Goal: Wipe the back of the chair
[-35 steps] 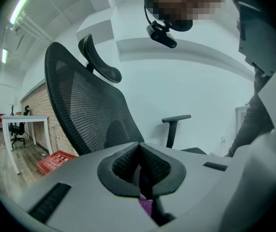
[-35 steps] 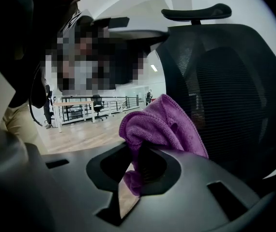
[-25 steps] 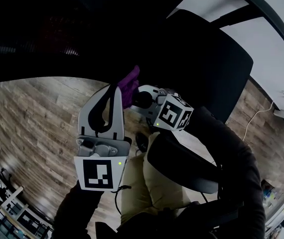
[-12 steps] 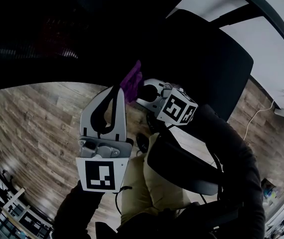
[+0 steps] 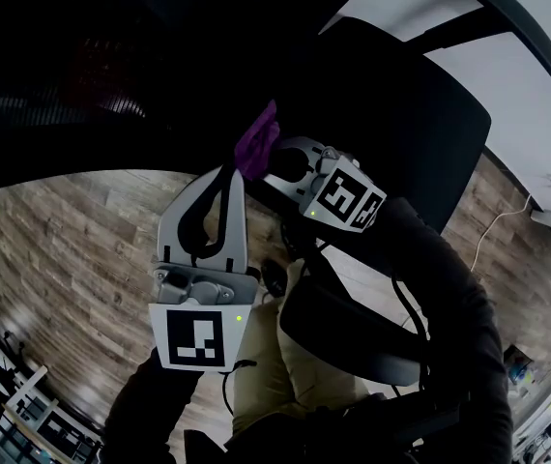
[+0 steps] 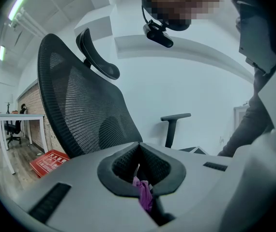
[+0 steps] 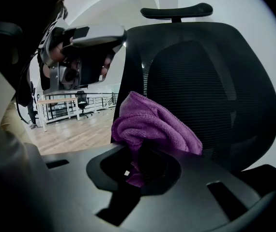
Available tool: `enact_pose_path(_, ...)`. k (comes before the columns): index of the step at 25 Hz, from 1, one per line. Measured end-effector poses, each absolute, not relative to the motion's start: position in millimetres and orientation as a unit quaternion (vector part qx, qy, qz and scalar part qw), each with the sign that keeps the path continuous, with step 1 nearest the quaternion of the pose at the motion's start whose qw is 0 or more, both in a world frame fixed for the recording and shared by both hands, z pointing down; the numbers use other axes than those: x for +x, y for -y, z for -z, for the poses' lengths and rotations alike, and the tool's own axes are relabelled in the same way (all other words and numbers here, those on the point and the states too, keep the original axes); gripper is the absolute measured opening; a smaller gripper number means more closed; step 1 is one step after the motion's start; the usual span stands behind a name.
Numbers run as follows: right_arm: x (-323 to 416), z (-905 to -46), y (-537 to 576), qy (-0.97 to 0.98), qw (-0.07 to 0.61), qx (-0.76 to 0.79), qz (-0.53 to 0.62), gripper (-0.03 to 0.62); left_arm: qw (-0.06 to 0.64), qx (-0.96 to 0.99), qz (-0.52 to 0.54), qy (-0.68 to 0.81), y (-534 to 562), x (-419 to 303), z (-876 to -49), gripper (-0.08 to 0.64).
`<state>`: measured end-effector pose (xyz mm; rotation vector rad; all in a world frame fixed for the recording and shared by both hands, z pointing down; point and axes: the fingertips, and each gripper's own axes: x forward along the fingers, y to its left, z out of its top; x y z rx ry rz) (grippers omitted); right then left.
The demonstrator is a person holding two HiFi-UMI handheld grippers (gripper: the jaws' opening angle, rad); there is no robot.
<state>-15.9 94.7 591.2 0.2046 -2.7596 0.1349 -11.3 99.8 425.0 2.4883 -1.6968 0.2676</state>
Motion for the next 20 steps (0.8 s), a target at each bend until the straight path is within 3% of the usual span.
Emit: enact_pose_path(20, 0, -591, -43, 0.978, 0.155, 0.123, -0.059, 0.044, 0.093, 0.826, -0.077, 0.551, -74, 17, -483, 0.009)
